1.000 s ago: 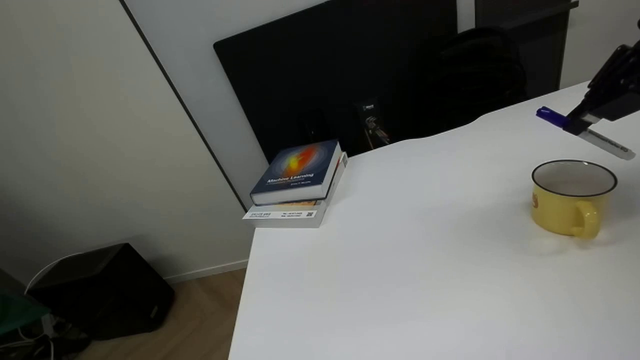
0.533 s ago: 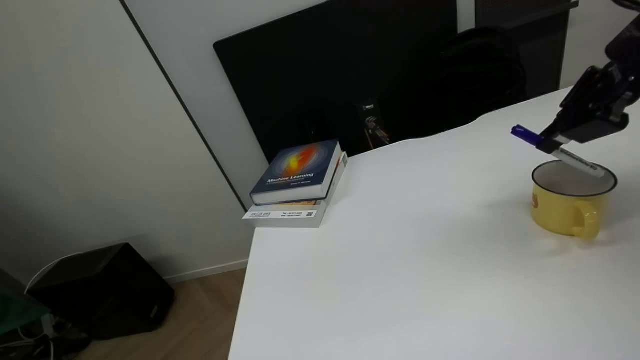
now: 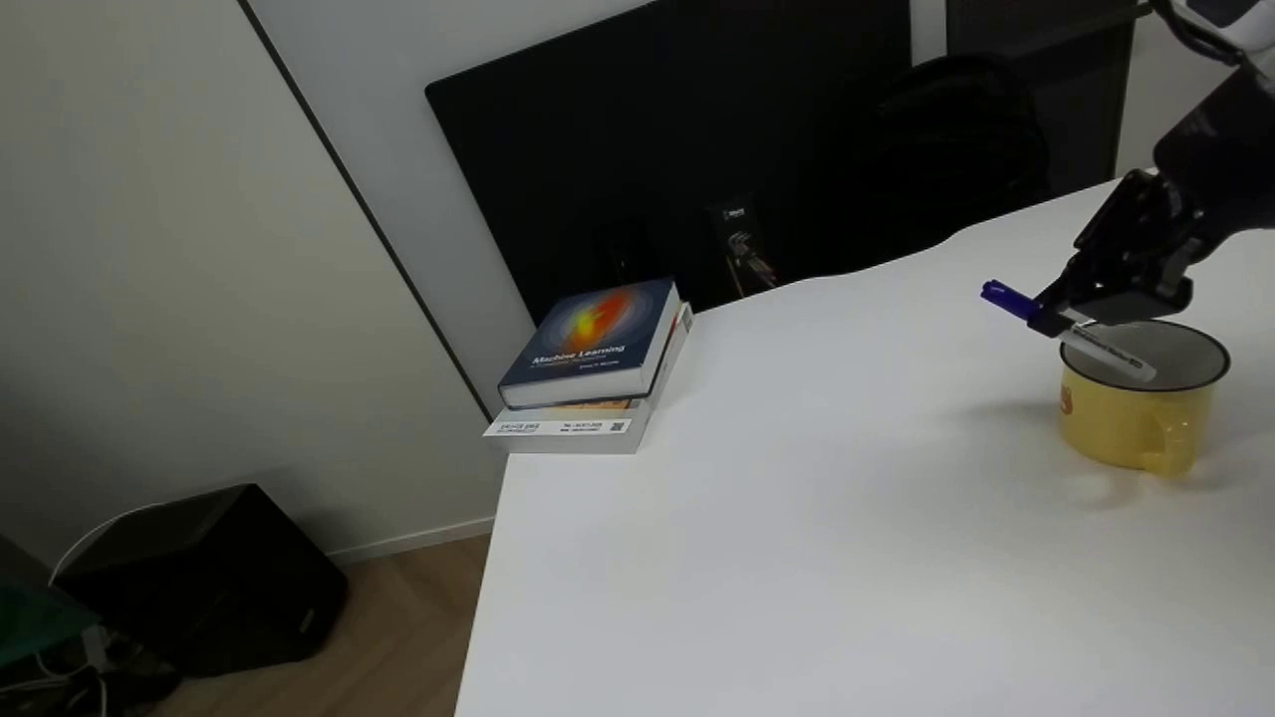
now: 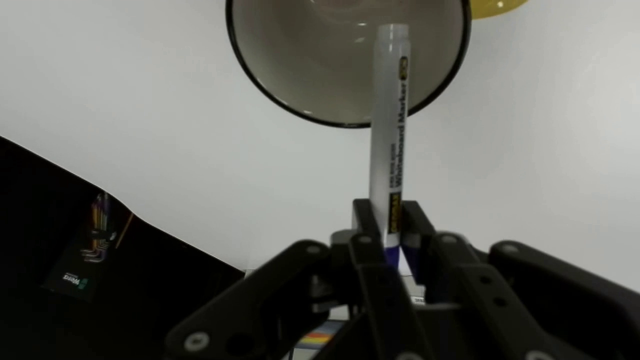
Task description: Put the marker into the cup, put it back on the table then back into the cup again.
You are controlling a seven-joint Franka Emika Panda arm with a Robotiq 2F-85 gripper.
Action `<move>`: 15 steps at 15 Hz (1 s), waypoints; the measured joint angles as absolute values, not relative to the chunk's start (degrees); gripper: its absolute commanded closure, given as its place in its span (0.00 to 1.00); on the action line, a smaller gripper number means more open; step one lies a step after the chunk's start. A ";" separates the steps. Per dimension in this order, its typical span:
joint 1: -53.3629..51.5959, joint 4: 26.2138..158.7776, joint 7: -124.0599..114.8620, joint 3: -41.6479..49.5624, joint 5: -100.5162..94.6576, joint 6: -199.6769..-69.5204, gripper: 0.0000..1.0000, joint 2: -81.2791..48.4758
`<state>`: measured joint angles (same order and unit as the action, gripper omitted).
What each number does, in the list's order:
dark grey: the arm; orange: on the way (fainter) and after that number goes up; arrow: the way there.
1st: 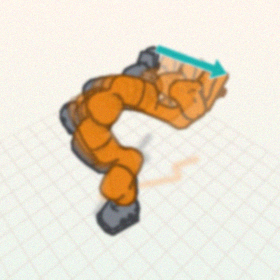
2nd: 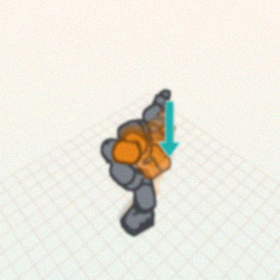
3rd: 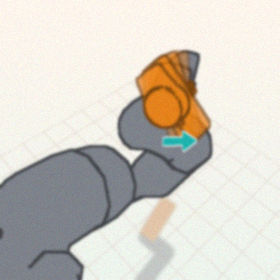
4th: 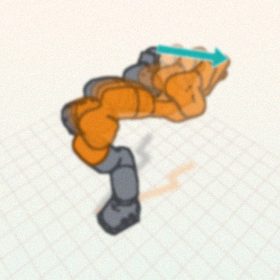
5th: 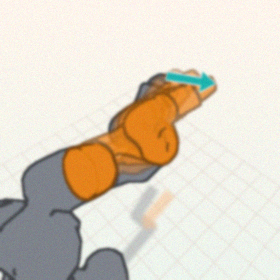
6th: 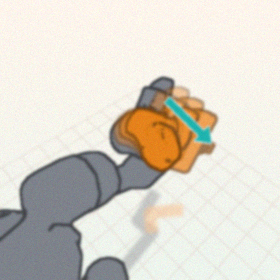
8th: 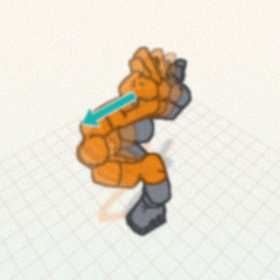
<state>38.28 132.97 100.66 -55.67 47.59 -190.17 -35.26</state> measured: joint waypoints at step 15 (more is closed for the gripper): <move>41.96 133.08 101.64 -52.41 42.89 -192.70 0.18 -39.85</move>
